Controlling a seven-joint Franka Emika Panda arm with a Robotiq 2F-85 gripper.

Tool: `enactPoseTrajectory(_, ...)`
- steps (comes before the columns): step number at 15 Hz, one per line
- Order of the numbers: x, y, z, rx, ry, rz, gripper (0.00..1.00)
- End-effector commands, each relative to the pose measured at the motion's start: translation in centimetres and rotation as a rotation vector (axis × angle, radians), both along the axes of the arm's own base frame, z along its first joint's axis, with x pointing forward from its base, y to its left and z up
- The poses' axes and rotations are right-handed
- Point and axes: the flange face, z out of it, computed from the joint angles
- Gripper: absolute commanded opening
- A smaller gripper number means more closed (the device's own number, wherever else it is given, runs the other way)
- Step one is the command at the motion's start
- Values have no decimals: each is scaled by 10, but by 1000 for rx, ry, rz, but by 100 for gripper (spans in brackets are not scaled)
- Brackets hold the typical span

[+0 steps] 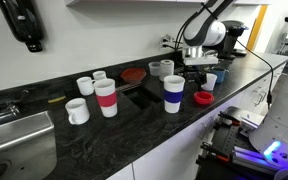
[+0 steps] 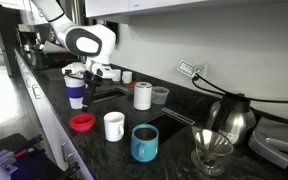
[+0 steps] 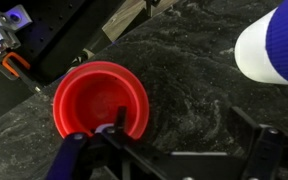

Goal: Move the white-blue cup forward and put the pink lid in its place

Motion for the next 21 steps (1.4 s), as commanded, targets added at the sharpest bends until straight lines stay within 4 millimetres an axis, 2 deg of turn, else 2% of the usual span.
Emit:
enactPoseTrajectory(1,-3,-2,-6,10,5,7,100)
enactPoseTrajectory(6,-7,-4,-14,9,24,2,99)
enactPoseTrajectory(8,-8,-6,-15,7,26,-1,92)
enactPoseTrajectory(9,-8,-8,-15,7,27,-2,71)
enactPoseTrajectory(11,-8,-11,-16,8,30,-8,57)
enactPoseTrajectory(19,-13,-26,-26,21,49,-13,1)
enactPoseTrajectory(21,-12,-30,-27,28,45,-11,1)
